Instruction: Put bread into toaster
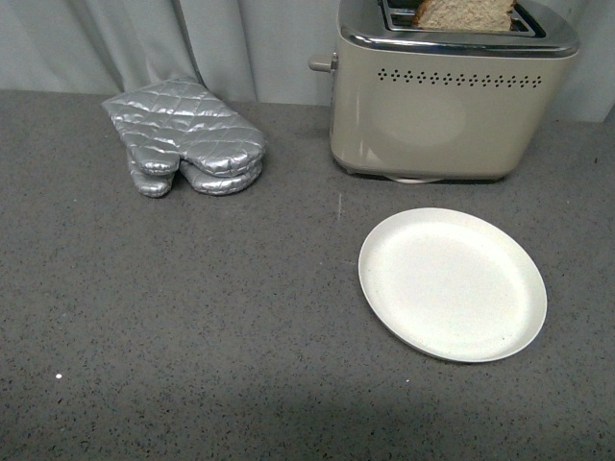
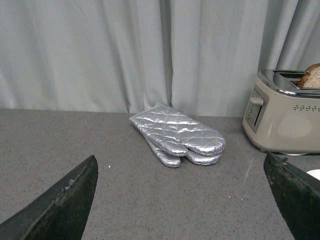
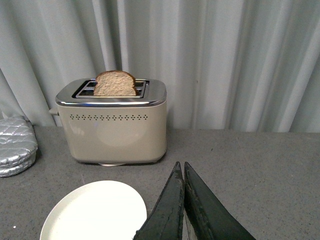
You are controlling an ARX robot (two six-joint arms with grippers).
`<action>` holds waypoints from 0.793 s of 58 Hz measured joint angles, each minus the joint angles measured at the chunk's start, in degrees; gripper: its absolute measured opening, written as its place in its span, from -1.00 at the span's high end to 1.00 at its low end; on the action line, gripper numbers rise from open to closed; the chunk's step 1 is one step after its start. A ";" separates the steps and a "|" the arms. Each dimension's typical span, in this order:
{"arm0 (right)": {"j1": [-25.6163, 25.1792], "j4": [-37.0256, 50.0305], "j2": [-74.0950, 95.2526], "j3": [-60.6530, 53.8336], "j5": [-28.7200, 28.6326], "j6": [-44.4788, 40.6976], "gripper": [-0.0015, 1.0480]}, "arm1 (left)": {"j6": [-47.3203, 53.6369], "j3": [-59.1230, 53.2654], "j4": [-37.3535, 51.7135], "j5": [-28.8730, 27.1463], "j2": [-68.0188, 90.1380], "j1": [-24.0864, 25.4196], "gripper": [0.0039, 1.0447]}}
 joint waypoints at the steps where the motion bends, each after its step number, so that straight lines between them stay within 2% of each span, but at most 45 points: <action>1: 0.00 0.00 0.00 -0.02 0.00 0.02 0.99 | 0.00 0.00 0.00 0.00 0.00 0.00 -0.88; 13: 0.00 0.00 0.00 -0.02 0.02 0.00 0.98 | 0.00 0.00 0.00 0.00 0.00 0.00 -0.88; 26: 0.00 0.00 0.00 0.00 0.02 -0.02 0.29 | 0.00 0.00 0.00 0.00 0.00 0.00 -0.88; 32: 0.00 0.00 0.00 -0.02 0.02 -0.02 -0.18 | 0.00 0.00 0.00 0.00 0.00 0.00 -0.88; 41: 0.00 0.00 0.00 -0.02 0.02 -0.02 -0.69 | 0.00 0.00 0.00 0.00 0.00 0.00 -0.88; 44: 0.00 0.00 0.00 -0.02 0.02 0.04 -0.84 | 0.00 0.00 0.00 0.00 0.00 0.00 -0.88; 46: 0.00 0.00 0.00 -0.02 0.02 0.04 -0.84 | 0.00 0.00 0.00 0.00 0.00 0.00 -0.88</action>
